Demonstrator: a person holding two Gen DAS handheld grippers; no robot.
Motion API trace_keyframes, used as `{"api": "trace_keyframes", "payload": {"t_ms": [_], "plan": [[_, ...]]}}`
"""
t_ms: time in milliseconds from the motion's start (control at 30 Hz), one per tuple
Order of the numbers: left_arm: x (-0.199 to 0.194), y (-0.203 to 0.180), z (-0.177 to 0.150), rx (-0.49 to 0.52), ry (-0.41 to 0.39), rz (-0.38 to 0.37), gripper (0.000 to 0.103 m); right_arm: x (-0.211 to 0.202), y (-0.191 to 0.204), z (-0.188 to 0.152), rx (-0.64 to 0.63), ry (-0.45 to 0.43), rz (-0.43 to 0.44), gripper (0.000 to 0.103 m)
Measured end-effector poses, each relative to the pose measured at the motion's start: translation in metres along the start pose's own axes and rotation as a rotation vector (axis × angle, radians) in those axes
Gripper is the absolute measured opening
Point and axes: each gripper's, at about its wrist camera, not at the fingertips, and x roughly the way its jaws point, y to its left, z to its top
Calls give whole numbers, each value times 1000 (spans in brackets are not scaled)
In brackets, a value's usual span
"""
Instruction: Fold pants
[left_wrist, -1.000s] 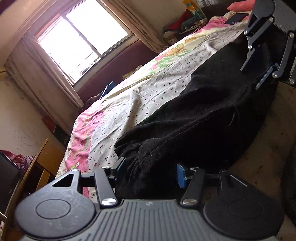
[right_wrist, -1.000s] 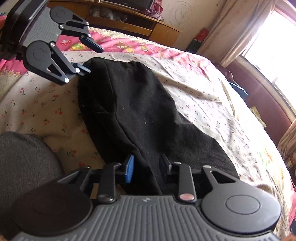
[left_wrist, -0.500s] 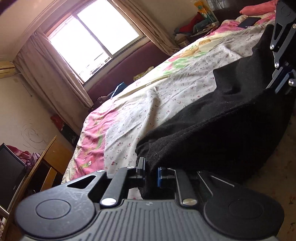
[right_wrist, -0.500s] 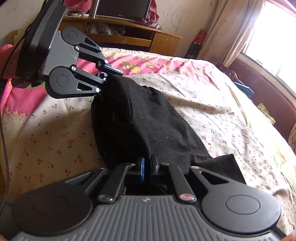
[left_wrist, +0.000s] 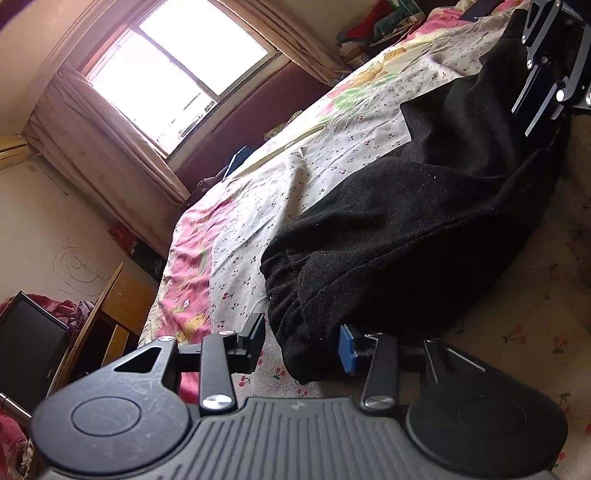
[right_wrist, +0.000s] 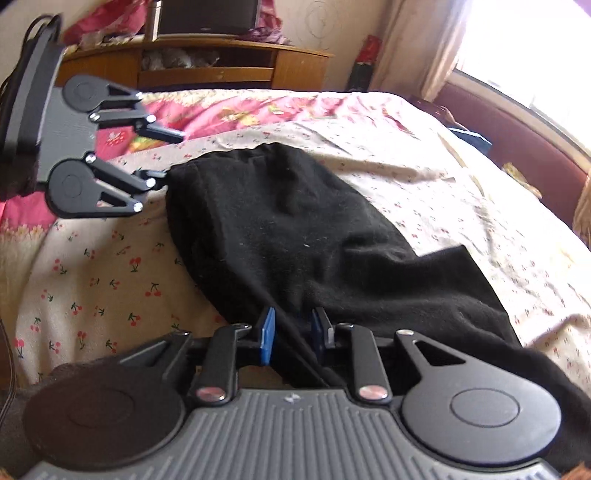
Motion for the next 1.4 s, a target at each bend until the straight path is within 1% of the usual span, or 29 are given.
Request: {"api": "trace_keyframes", "payload": {"t_ms": [100, 167, 233, 267, 300, 333, 367, 400, 433, 500, 600, 667, 700, 800, 867, 900, 933, 967, 1000, 1033, 1067, 1100, 1167, 1233, 1267, 1300, 1333, 1367, 1400], "plan": [[-9, 1, 1, 0, 28, 26, 60, -17, -37, -14, 129, 10, -53, 23], [-13, 5, 2, -40, 59, 45, 60, -28, -64, -27, 214, 22, -103, 23], [-16, 8, 7, -77, 78, 81, 60, -38, -91, -43, 307, 32, -161, 24], [-21, 8, 13, -87, 68, 98, 60, -46, -107, -54, 367, 35, -187, 24], [-24, 6, 21, -88, 45, 93, 60, -52, -120, -63, 421, 34, -213, 24], [-27, 1, 31, -83, 15, 75, 60, -62, -137, -76, 488, 32, -250, 24], [-30, -6, 43, -75, -14, 51, 61, -69, -148, -85, 529, 31, -279, 24], [-30, -15, 56, -65, -42, 19, 62, -78, -163, -98, 582, 27, -327, 24], [-29, -25, 68, -58, -67, -15, 63, -86, -175, -109, 631, 22, -370, 24], [-22, -52, 99, -62, -128, -113, 64, -101, -203, -129, 740, 2, -428, 25], [-8, -92, 141, -83, -205, -263, 64, -121, -246, -160, 922, -43, -459, 25], [1, -119, 168, -88, -249, -349, 64, -126, -270, -174, 977, -78, -471, 26], [5, -131, 179, -81, -268, -375, 64, -126, -281, -181, 985, -89, -472, 25], [14, -163, 207, -66, -309, -437, 64, -124, -316, -205, 1086, -81, -530, 25], [22, -178, 222, -81, -304, -472, 64, -122, -343, -225, 1183, -36, -644, 24], [25, -184, 227, -86, -302, -485, 64, -124, -354, -237, 1244, -18, -674, 25], [28, -188, 230, -88, -301, -488, 64, -128, -357, -241, 1280, -26, -667, 27], [30, -191, 233, -90, -302, -488, 64, -135, -355, -242, 1294, -67, -643, 27], [30, -193, 237, -97, -306, -494, 64, -141, -350, -238, 1270, -105, -623, 27], [31, -194, 241, -106, -308, -503, 64, -146, -341, -229, 1207, -140, -606, 27], [33, -196, 243, -115, -306, -513, 64, -147, -336, -223, 1168, -156, -593, 27], [33, -198, 244, -125, -300, -529, 64, -145, -333, -217, 1149, -177, -553, 27], [35, -205, 249, -131, -292, -541, 64, -137, -336, -214, 1176, -202, -464, 27], [34, -215, 254, -121, -303, -542, 64, -126, -341, -217, 1201, -208, -418, 27], [33, -219, 256, -117, -308, -542, 64, -121, -344, -220, 1214, -196, -400, 24], [33, -223, 258, -116, -312, -545, 64, -116, -349, -227, 1245, -170, -409, 24], [33, -227, 259, -119, -312, -552, 64, -113, -354, -233, 1275, -141, -436, 27], [34, -230, 260, -124, -313, -561, 64, -113, -357, -239, 1289, -119, -460, 19], [35, -234, 261, -127, -311, -570, 65, -114, -360, -246, 1297, -96, -500, 17]]}}
